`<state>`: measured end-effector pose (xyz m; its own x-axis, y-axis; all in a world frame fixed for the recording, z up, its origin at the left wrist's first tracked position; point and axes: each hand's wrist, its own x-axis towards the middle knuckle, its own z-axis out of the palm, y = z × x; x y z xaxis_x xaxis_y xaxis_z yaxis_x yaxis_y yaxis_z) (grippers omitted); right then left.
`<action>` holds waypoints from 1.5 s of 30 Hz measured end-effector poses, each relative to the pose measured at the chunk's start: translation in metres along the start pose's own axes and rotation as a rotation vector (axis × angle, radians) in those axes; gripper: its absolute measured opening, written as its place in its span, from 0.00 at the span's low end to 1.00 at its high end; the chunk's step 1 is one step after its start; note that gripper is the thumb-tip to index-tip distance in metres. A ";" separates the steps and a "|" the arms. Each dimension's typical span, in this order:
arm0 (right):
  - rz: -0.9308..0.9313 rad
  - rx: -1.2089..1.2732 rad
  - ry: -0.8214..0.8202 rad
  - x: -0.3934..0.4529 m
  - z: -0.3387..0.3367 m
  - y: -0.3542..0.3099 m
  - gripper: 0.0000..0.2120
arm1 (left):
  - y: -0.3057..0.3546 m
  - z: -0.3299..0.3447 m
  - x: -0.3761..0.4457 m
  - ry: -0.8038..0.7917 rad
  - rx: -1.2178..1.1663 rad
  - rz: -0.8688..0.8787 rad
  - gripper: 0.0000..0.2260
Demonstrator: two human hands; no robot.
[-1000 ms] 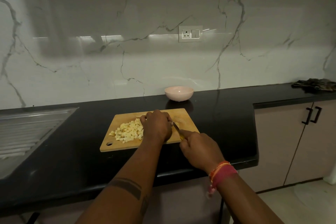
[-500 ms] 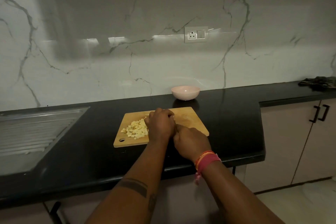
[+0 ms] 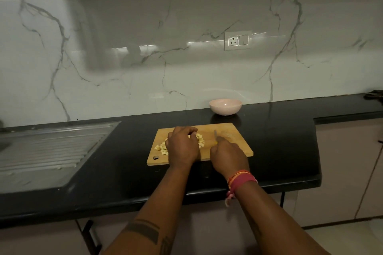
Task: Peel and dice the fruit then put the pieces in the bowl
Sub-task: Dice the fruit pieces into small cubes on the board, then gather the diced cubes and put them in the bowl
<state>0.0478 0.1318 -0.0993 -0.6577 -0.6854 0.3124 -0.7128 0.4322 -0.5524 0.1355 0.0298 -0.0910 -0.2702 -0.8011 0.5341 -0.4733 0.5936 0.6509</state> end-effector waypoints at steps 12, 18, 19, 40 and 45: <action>-0.130 0.079 0.024 -0.003 -0.002 0.001 0.20 | 0.005 0.002 -0.006 -0.155 0.135 0.137 0.09; -0.014 0.019 0.144 0.011 -0.014 0.021 0.18 | 0.024 0.017 -0.008 -0.122 0.037 0.171 0.09; 0.014 -0.002 0.156 0.015 -0.016 0.026 0.17 | 0.029 0.021 -0.008 -0.129 0.041 0.178 0.09; 0.184 -0.331 0.140 0.028 -0.037 0.073 0.12 | 0.079 0.078 -0.017 -0.313 0.167 0.132 0.10; 0.010 -0.257 0.134 0.024 -0.031 0.055 0.17 | 0.076 0.054 -0.018 -0.248 0.166 0.147 0.10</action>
<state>-0.0151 0.1572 -0.0980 -0.6794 -0.6042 0.4163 -0.7330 0.5848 -0.3475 0.0587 0.0851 -0.0804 -0.5320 -0.7139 0.4552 -0.5387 0.7002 0.4685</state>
